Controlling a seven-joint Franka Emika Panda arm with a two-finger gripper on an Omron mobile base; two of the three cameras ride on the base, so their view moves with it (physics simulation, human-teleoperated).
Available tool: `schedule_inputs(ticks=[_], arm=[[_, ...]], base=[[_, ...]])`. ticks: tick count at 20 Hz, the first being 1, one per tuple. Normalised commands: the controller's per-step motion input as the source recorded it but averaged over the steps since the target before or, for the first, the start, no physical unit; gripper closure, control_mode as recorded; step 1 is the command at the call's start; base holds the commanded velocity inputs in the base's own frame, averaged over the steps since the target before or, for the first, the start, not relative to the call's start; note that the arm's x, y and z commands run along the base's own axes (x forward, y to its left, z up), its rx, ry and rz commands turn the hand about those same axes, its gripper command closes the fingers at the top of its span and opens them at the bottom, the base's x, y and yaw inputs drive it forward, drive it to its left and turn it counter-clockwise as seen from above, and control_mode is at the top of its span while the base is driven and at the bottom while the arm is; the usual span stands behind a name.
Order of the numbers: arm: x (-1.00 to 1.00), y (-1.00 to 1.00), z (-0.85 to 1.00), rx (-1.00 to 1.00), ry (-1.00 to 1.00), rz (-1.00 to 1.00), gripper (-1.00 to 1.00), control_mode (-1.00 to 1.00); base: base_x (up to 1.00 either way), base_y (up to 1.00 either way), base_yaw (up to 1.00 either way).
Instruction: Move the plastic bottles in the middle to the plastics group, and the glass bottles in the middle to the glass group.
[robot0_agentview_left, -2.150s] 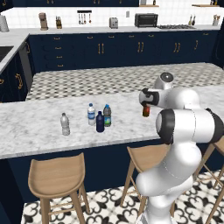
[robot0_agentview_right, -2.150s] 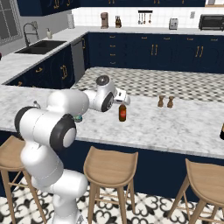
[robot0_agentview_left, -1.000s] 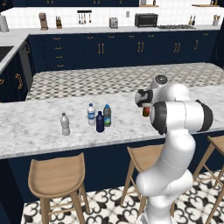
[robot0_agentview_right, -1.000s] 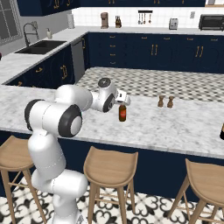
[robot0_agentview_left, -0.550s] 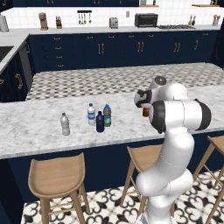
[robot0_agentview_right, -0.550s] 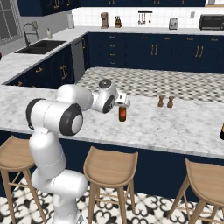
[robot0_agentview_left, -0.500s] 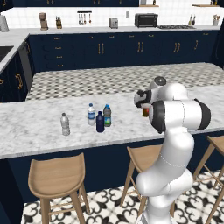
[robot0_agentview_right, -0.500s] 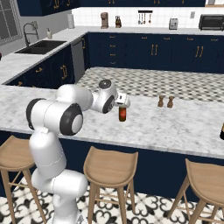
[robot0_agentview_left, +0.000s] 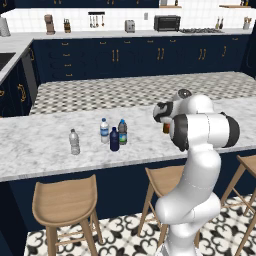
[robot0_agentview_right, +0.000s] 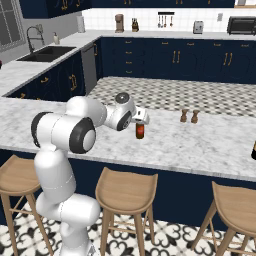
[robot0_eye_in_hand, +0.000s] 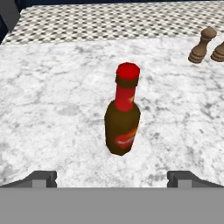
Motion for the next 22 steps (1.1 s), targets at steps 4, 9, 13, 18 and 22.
schedule_inputs(ticks=[4, 9, 13, 18, 22], arm=[[0.0, -0.21, -0.05, 0.07, 0.0, 0.0, -1.0, -1.0], [0.11, -0.22, -0.06, 0.06, 0.0, 0.0, -1.0, -1.0], [0.19, -0.14, -0.03, 0.04, 0.0, 0.0, -1.0, -1.0], [0.23, -0.02, -0.11, 0.01, 0.0, 0.0, -1.0, -1.0], [0.26, 0.0, -0.16, 0.0, 0.01, 0.0, -1.0, -1.0]], base=[[0.0, 0.0, 0.0], [0.0, 0.0, 0.0], [0.0, 0.0, 0.0], [0.0, 0.0, 0.0], [0.0, 0.0, 0.0]])
